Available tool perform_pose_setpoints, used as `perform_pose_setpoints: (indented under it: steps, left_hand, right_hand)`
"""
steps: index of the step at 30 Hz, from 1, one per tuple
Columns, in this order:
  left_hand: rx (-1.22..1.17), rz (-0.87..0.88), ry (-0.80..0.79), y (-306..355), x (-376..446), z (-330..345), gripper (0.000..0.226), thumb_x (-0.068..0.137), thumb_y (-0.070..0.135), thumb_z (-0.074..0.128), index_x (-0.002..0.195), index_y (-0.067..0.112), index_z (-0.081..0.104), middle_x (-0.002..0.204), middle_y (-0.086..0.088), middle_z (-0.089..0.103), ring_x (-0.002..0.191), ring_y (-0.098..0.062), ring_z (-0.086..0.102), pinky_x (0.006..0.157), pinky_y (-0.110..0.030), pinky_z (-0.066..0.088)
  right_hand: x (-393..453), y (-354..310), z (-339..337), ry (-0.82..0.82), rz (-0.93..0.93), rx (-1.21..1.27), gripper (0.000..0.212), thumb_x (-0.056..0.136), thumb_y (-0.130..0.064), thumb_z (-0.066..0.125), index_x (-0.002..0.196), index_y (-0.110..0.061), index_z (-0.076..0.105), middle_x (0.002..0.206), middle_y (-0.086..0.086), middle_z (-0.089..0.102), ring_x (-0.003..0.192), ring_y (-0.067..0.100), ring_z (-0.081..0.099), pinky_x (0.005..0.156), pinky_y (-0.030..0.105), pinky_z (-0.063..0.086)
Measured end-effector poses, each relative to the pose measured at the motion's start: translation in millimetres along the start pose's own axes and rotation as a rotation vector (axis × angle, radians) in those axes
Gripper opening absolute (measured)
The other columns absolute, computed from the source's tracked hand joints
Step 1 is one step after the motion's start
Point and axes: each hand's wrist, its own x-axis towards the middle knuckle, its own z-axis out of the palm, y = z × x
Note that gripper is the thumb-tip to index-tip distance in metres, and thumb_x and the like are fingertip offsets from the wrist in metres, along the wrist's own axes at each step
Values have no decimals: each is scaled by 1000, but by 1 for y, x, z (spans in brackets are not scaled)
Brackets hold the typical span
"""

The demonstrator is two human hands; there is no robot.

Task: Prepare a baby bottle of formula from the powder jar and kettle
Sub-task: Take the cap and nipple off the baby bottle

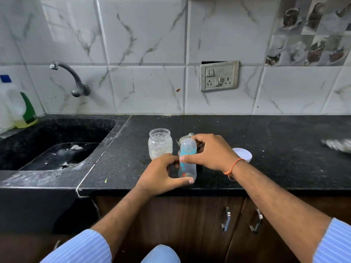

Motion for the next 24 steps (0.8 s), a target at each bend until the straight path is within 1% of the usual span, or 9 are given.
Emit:
perform_pose_setpoints:
  steps: [2, 4, 7, 9, 11, 15, 19, 21, 24]
  left_hand:
    - [24, -52, -15, 0, 2, 4, 57, 70, 84, 83, 97, 36, 70, 82, 11, 65, 76, -10, 61, 64, -33, 53]
    - [80, -126, -45, 2, 3, 9, 59, 71, 89, 77, 92, 36, 67, 73, 11, 63, 65, -7, 57, 60, -37, 51]
    - [131, -142, -66, 4, 4, 11, 50, 76, 87, 73, 85, 39, 61, 60, 13, 52, 55, -6, 49, 54, -27, 37]
    - [113, -140, -85, 6, 5, 9, 40, 79, 82, 76, 84, 46, 59, 59, 18, 55, 55, -5, 51, 54, -24, 35]
    - [96, -143, -108, 8, 4, 7, 37, 83, 76, 80, 81, 48, 55, 59, 27, 56, 55, -3, 51, 53, -20, 31]
    - [82, -134, -124, 12, 5, 6, 38, 85, 71, 81, 77, 49, 51, 60, 29, 55, 55, -3, 51, 51, -20, 34]
    - [79, -133, -133, 8, 5, 7, 34, 84, 75, 79, 84, 50, 56, 61, 25, 56, 57, -5, 51, 52, -21, 31]
    - [81, -136, -139, 7, 6, 6, 33, 83, 77, 78, 87, 50, 59, 59, 20, 55, 57, -6, 51, 53, -24, 33]
    - [74, -149, -160, 7, 6, 6, 36, 83, 79, 77, 92, 48, 61, 60, 22, 56, 58, -4, 53, 54, -24, 34]
  right_hand:
    - [2, -2, 2, -9, -6, -11, 58, 68, -63, 92, 113, -30, 77, 96, -19, 74, 82, -7, 66, 67, 10, 43]
    - [3, -4, 1, -17, -7, -36, 55, 69, -68, 88, 107, -30, 77, 90, -18, 74, 80, -3, 66, 66, 14, 44]
    - [6, -5, -3, -20, -12, -94, 50, 70, -74, 84, 81, -26, 72, 70, -13, 70, 66, 4, 61, 60, 22, 45]
    - [7, -9, -5, -25, -23, -122, 50, 72, -69, 85, 67, -26, 61, 56, -13, 58, 55, 4, 52, 52, 18, 35]
    - [9, -11, -6, -36, -38, -120, 47, 73, -63, 88, 62, -30, 57, 51, -15, 55, 53, 3, 51, 51, 19, 34]
    - [13, -10, -9, -76, -62, -95, 36, 75, -57, 89, 68, -31, 66, 61, -11, 65, 57, -1, 55, 54, 16, 39]
    - [16, -8, -11, -123, -81, -57, 26, 76, -53, 90, 76, -33, 72, 66, -15, 69, 62, -3, 60, 58, 14, 43]
    - [18, -10, -17, -136, -77, -24, 30, 78, -51, 89, 95, -28, 79, 80, -11, 76, 70, 2, 66, 66, 23, 52]
    - [26, -15, -31, -170, -54, -37, 35, 79, -53, 88, 99, -26, 80, 87, -7, 79, 79, 13, 71, 72, 35, 54]
